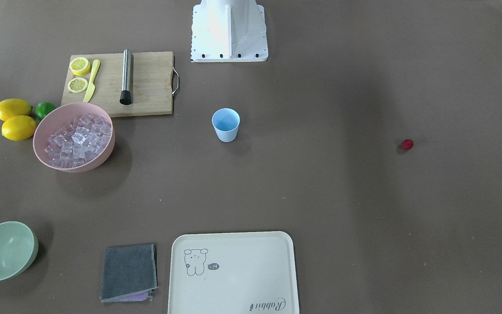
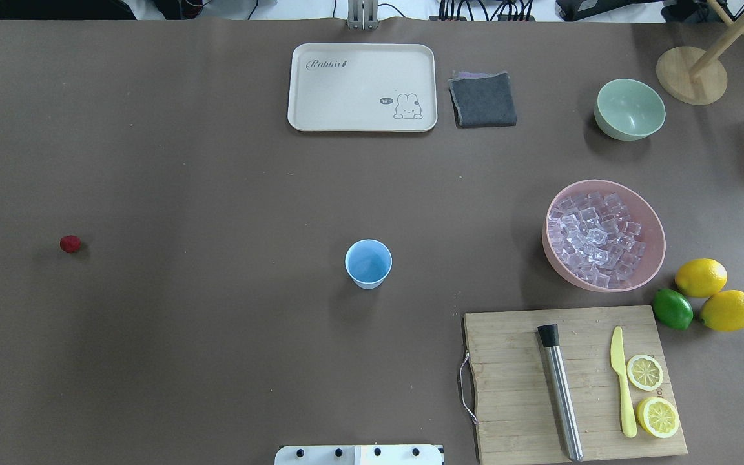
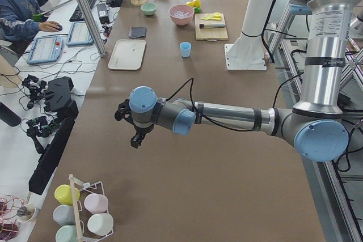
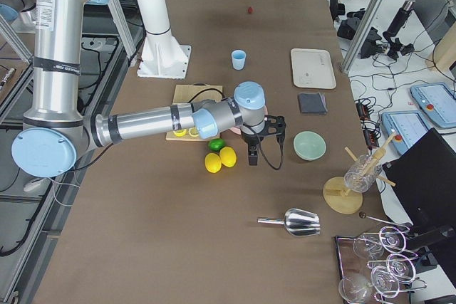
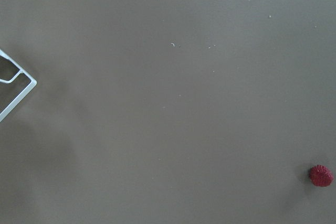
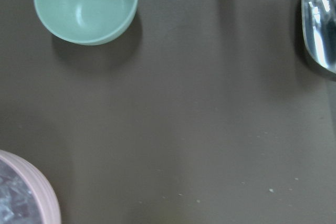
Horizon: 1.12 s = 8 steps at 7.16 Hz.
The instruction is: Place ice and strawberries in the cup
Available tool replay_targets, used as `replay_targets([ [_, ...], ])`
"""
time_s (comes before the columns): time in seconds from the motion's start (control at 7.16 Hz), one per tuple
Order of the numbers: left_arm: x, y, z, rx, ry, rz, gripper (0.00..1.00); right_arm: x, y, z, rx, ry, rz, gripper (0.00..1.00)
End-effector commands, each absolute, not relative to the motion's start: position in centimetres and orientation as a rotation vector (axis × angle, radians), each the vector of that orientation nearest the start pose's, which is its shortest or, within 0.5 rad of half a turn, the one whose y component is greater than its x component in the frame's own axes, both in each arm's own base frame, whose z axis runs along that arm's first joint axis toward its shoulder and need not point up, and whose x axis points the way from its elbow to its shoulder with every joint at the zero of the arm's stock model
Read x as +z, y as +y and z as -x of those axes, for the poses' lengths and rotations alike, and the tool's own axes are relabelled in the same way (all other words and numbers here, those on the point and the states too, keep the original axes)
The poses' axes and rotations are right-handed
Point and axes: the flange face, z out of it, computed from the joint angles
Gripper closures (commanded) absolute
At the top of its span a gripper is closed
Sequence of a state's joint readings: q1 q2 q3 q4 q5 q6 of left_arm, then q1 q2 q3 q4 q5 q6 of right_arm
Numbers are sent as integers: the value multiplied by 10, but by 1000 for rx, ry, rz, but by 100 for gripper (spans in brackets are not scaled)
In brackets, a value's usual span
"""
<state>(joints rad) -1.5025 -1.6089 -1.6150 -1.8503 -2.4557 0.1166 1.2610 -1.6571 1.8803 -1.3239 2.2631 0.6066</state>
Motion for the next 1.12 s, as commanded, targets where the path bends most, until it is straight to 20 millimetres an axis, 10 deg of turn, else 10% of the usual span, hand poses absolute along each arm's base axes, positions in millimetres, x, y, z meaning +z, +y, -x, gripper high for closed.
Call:
replay_targets([
  [0.0,579,-526,13,349,872,-365,2,457,-482,180,228,-828,-68,1],
  [0.42,575,-526,13,351,876,-373,2,429,-469,259,272,-822,-44,3],
  [0.98,576,-526,12,352,877,-371,2,428,-445,297,289,-799,-22,16],
])
